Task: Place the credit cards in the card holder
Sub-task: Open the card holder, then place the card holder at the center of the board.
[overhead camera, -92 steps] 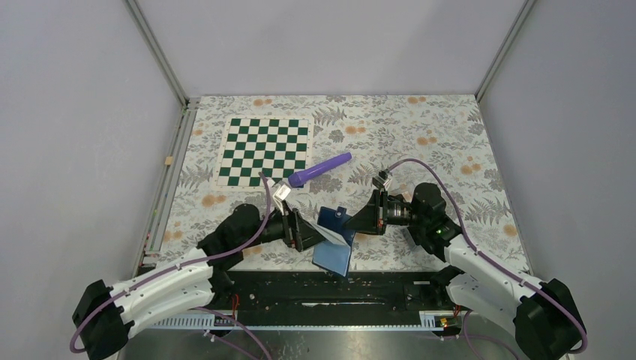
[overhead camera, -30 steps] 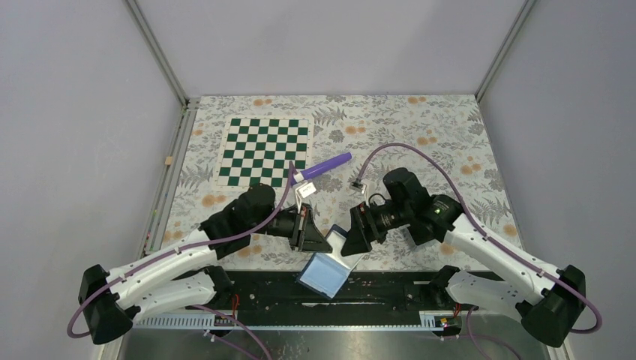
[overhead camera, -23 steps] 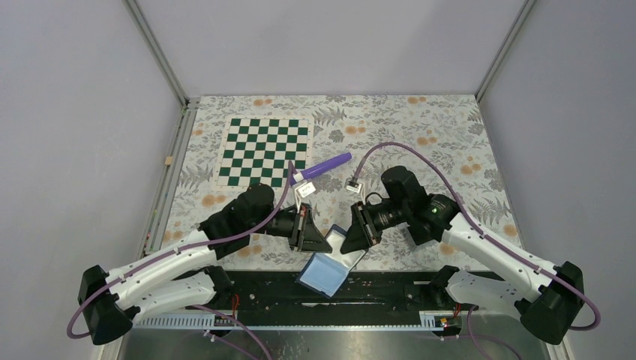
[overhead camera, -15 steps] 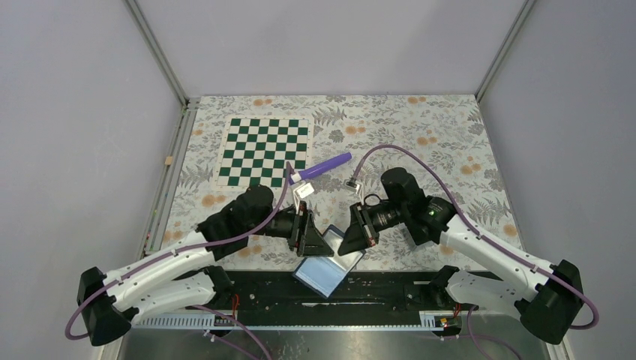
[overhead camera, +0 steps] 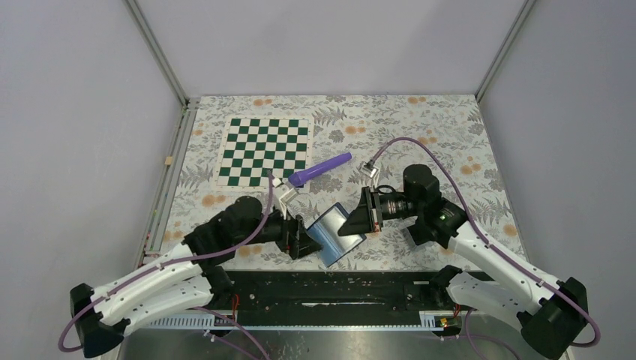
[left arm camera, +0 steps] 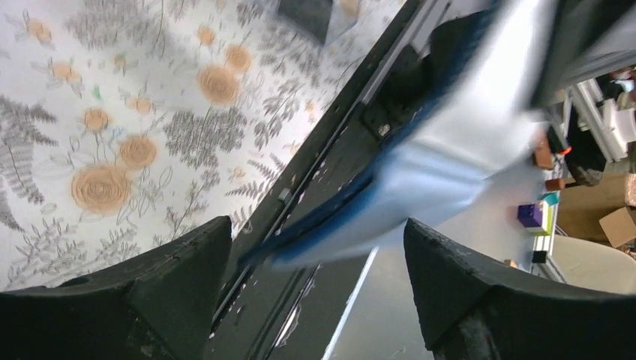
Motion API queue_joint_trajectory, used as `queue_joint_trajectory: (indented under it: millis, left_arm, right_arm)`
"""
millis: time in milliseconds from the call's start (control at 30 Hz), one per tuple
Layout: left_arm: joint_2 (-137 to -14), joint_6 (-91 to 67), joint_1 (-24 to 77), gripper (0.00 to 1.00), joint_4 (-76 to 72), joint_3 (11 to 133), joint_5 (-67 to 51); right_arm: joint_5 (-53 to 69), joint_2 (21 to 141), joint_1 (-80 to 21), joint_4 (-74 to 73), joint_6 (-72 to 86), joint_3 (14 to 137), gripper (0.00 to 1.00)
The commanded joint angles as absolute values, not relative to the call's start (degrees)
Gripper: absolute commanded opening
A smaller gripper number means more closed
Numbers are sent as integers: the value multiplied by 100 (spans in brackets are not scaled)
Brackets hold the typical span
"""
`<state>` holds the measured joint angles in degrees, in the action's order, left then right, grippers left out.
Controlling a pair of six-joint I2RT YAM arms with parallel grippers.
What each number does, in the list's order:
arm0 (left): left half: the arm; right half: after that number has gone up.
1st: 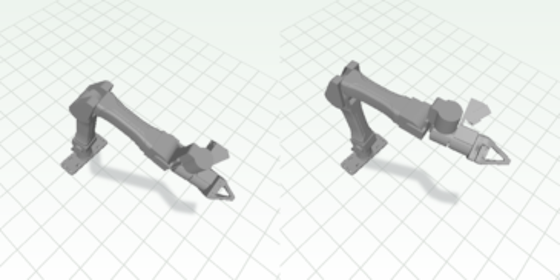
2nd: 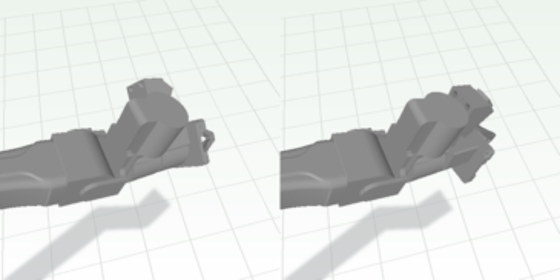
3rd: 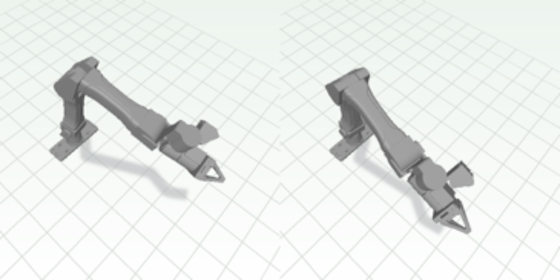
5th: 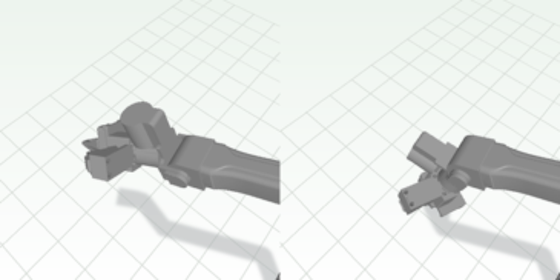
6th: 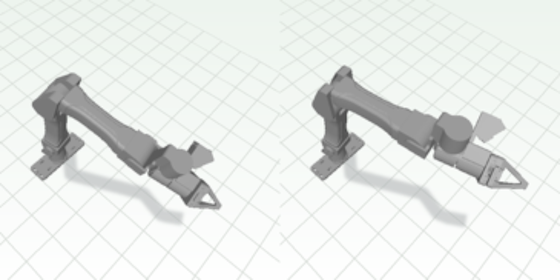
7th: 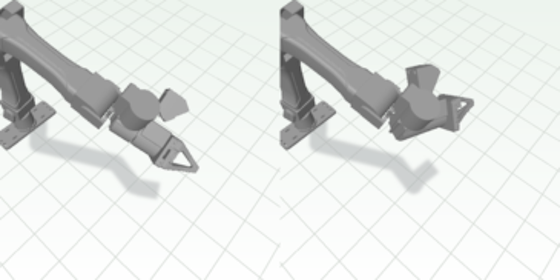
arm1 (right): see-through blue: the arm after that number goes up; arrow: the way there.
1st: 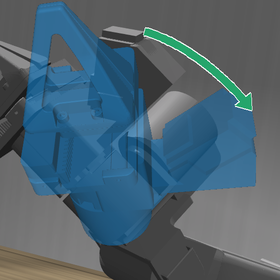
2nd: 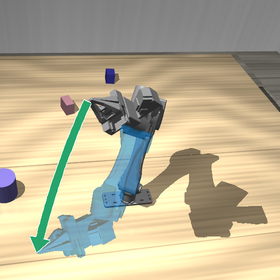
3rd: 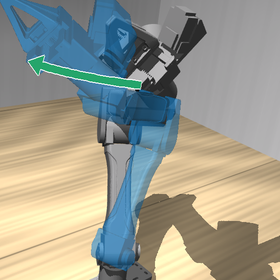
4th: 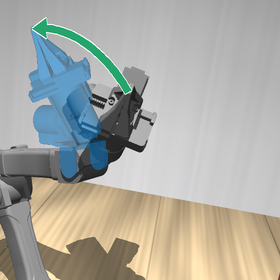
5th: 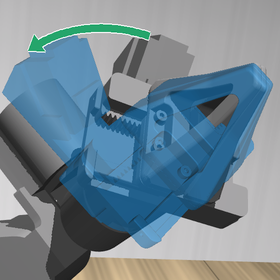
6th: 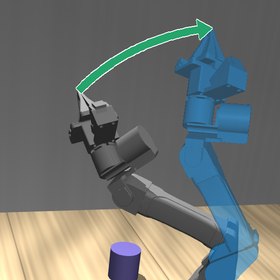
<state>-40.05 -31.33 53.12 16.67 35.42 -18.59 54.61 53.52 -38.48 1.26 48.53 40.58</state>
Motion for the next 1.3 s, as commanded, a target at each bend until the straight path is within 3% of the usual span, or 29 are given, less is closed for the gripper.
queue_joint_trajectory:
  millis: [0,133,333,567,767,900,1267]
  left_arm:
    - [-4537,-3053,5411,82,1276,3321,-1532]
    - [-4986,-3064,5452,81,1287,3628,-831]
    - [-4511,-3208,5455,84,2021,4127,495]
    - [-3616,-4429,5426,88,4091,4757,2466]
    - [-3393,-4658,5430,88,4201,4895,2390]
    - [-3507,-4679,5431,88,3884,4800,2074]
    - [-3922,-4666,5424,88,3451,4681,1554]
  right_arm:
    - [5938,5333,-3824,1380,5874,4018,0]
    - [6130,5448,-3826,2070,6411,3959,0]
    - [4729,5445,-3821,-858,4695,4432,0]
    - [2911,5561,-3796,209,5432,3355,0]
    - [2347,6239,-3807,1797,6433,2511,0]
    - [1901,6396,-3910,2066,6604,2232,0]
    - [1246,5659,-3961,508,6755,1588,0]
